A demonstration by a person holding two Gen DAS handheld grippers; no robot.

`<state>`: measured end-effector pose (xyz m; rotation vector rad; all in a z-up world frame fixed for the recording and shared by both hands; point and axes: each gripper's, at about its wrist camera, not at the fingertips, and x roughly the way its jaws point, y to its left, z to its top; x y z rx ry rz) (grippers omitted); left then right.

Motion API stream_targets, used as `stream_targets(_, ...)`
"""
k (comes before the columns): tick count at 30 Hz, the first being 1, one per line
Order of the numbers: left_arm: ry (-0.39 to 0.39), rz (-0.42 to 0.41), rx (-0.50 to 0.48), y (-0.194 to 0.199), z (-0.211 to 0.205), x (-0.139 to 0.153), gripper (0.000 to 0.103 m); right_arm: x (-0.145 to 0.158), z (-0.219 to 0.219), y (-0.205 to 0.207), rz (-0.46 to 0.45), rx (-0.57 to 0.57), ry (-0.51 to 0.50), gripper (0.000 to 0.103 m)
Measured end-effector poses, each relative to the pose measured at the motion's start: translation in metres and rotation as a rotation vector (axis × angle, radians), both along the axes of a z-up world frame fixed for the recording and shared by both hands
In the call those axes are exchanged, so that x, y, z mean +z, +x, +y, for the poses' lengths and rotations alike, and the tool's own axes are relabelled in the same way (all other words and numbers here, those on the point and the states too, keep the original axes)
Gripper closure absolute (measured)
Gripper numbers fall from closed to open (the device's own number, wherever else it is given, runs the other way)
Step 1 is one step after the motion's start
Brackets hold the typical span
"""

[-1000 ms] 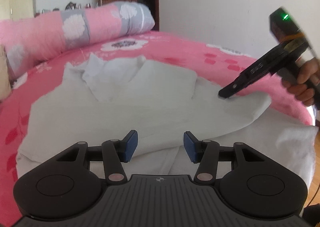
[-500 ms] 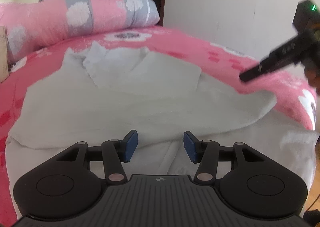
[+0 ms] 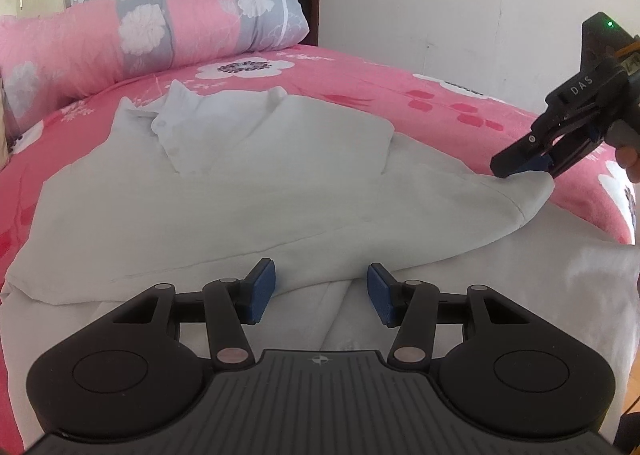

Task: Fold clothes

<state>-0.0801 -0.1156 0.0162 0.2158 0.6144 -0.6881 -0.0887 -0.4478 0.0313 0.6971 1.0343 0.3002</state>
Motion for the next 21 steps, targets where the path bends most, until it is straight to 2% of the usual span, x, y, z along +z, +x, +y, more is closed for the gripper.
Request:
stream_targets(6,0.003,-0.006,0.0,-0.002,0.0,-0.002,0.052,-0.004,0.0,-0.005,0.015,0.022,0.045,0.057)
stream_targets(11,-0.011,-0.001,0.0,-0.001,0.001,-0.003,0.051,-0.002,0.004,0.004,-0.01,0.024,0.037,0.058)
stream_targets(14,-0.027,0.006,0.002,0.0,0.004,-0.002,0.051,-0.005,0.008,0.016,-0.025,0.009,0.018,0.073)
stream_targets(15,-0.033,0.009,0.003,0.0,0.005,-0.002,0.051,-0.005,0.01,0.019,-0.042,0.004,0.007,0.089)
stream_targets(16,-0.043,0.011,0.007,-0.001,0.008,0.0,0.051,-0.001,0.013,0.019,-0.076,0.008,-0.003,0.099)
stream_targets(18,-0.07,0.008,0.019,-0.003,0.016,0.006,0.052,0.009,0.02,0.016,-0.158,0.025,-0.024,0.101)
stream_targets(21,-0.149,0.003,0.032,-0.01,0.04,0.02,0.051,0.056,0.038,-0.027,-0.49,0.183,-0.08,0.101)
